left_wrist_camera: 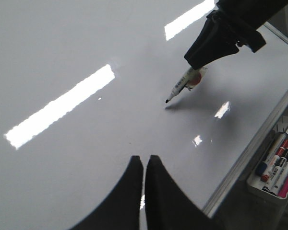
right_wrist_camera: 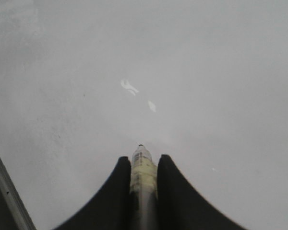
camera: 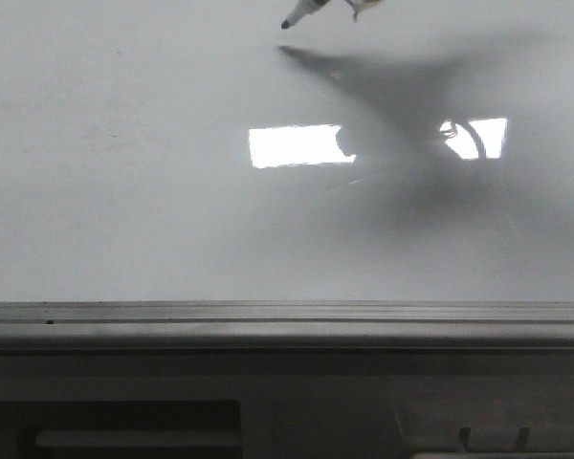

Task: Write number 3 on whiteboard

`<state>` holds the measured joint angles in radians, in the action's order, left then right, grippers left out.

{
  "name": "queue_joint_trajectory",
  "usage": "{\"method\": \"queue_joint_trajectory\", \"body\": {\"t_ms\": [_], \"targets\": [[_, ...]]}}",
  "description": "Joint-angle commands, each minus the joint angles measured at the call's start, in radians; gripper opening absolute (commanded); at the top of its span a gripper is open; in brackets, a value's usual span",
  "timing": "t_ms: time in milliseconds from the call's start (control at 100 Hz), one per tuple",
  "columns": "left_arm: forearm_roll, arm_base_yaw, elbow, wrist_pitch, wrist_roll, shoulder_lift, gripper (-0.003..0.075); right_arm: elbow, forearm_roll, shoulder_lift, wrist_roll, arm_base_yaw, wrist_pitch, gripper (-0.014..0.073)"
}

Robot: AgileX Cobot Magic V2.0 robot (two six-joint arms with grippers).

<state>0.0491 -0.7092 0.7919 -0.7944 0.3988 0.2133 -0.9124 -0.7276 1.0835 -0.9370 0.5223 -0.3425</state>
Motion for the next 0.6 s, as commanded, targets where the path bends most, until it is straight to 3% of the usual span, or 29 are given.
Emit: {"method": "queue_joint_trajectory", "body": {"t_ms": [0, 220, 590], "targets": [[0.038, 0.003, 0.009, 0.080, -0.013, 0.012, -0.0021, -0.037, -0.027, -0.002, -0.002, -0.021, 0.029, -0.0061], [0.042, 0.003, 0.002, 0.092, -0.013, 0.012, -0.0021, -0.036, -0.027, 0.006, -0.002, -0.058, -0.020, -0.0061], [0.045, 0.003, 0.002, 0.092, -0.013, 0.012, -0.0021, -0.026, -0.027, -0.019, -0.002, -0.207, -0.134, -0.0046]]}}
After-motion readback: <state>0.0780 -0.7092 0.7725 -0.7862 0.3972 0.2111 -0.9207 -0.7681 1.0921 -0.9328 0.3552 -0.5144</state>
